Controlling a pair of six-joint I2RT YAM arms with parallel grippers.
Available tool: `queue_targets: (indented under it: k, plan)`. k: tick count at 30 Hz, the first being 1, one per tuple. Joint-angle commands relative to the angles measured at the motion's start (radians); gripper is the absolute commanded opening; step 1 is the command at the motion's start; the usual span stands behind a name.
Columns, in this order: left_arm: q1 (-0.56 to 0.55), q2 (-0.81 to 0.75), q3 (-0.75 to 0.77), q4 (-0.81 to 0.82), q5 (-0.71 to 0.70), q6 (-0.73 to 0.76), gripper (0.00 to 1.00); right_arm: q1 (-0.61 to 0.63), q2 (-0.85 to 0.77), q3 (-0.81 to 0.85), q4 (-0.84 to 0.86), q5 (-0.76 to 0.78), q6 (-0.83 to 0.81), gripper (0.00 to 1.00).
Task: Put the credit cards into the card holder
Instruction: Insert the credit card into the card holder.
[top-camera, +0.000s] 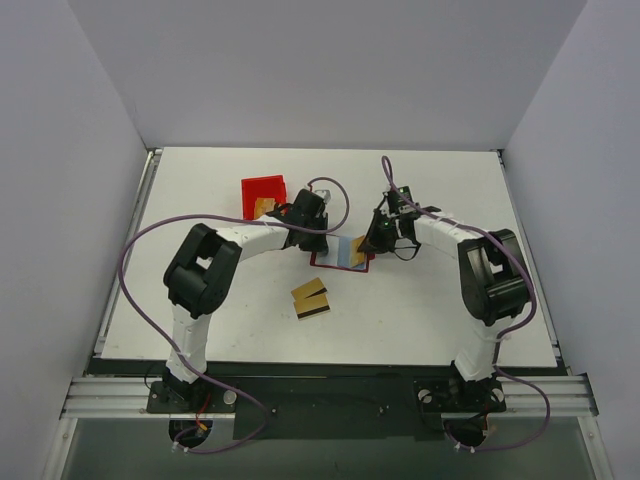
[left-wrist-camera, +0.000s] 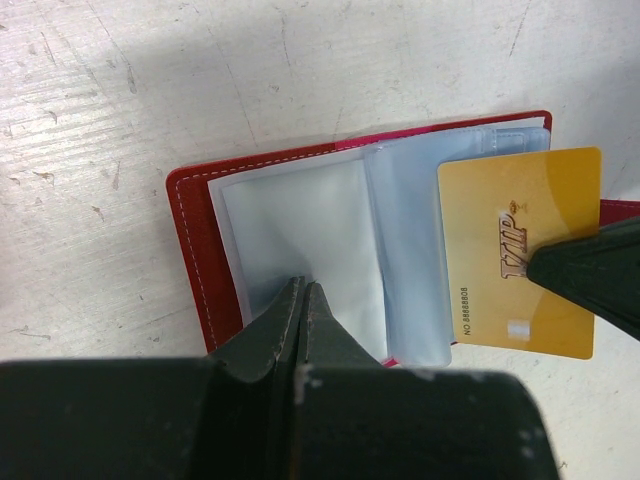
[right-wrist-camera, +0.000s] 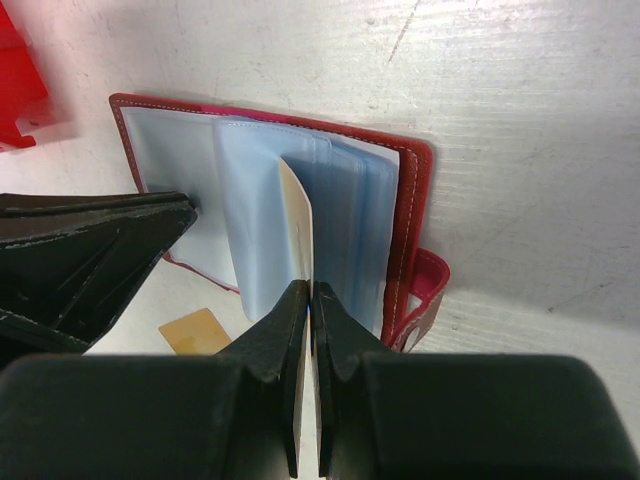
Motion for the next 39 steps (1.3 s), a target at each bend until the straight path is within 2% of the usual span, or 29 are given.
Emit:
queue_targets:
  k: [1, 23, 27, 32, 39]
  plan:
    - [0.005, 0.005, -0.02, -0.052, -0.025, 0.018, 0.0, 0.013, 0.046, 0.023, -0.019, 0.021, 0.008, 0.0]
    - [-0.005, 0.0, -0.02, -0.051, -0.016, 0.02, 0.0, 0.07, 0.083, 0.043, 0.027, -0.007, 0.042, 0.0]
    - [-0.005, -0.038, -0.034, -0.002, 0.007, 0.012, 0.0, 0.07, 0.086, 0.036, 0.018, 0.007, 0.039, 0.0]
    - [-0.015, -0.112, -0.086, 0.174, 0.101, 0.014, 0.0, 0.067, 0.087, 0.028, 0.017, 0.011, 0.036, 0.0]
    - [-0.052, -0.092, -0.048, 0.195, 0.145, 0.031, 0.0, 0.064, 0.084, 0.025, 0.017, 0.013, 0.034, 0.0]
